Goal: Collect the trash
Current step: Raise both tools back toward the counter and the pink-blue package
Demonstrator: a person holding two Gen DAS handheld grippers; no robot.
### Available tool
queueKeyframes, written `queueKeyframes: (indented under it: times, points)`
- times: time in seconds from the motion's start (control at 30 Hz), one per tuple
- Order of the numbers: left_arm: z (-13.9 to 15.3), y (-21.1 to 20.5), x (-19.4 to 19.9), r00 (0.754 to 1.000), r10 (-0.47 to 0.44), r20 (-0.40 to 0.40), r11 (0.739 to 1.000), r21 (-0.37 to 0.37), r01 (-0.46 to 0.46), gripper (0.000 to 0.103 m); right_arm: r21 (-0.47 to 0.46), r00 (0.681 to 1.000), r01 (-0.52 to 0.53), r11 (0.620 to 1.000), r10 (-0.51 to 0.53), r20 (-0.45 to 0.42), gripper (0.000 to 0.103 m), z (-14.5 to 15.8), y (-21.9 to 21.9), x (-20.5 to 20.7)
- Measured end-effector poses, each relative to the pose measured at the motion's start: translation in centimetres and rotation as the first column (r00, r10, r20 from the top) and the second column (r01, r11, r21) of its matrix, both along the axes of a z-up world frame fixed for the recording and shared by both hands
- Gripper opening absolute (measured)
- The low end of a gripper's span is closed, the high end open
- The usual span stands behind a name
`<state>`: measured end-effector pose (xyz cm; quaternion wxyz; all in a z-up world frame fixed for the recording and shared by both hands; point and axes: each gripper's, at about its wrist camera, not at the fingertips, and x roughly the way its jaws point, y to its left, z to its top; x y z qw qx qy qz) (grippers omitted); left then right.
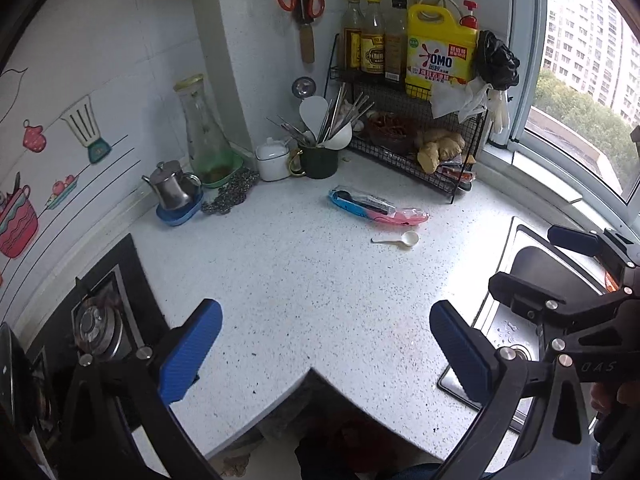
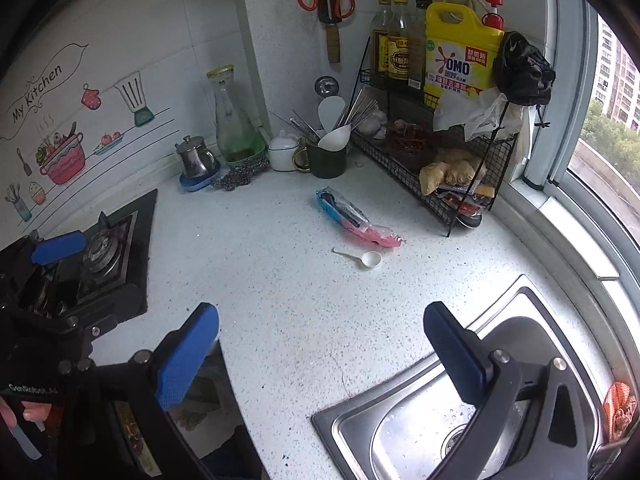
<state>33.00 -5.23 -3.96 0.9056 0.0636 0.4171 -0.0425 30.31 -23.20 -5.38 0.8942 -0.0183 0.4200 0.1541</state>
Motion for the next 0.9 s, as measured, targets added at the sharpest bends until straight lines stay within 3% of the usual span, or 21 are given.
queueKeyframes:
  times: [0.33,0.63,0.9]
  points:
    - [-2.9,1.0,10.8,0.991,-0.100,-0.085,0.995,-0.019,0.099,0.103,-0.058,0.999,-0.017,0.998,0.014,-0.049,0.102,-2.2,1.4,9.5]
    - [-7.7,1.0,18.9,0.979,-0.102,-0.176,0.995,-0.036,0.097,0.103,-0.100,0.989,-0.057,0.993,0.042,-0.145,0.102,-6.8,1.8,16.6]
    - [-11.9,1.7,23.9,0.965,-0.090,-0.246,0.995,-0.063,0.076,0.103,-0.130,0.977,-0.059,0.990,0.030,-0.209,0.102,-11.7,2.0,21.7]
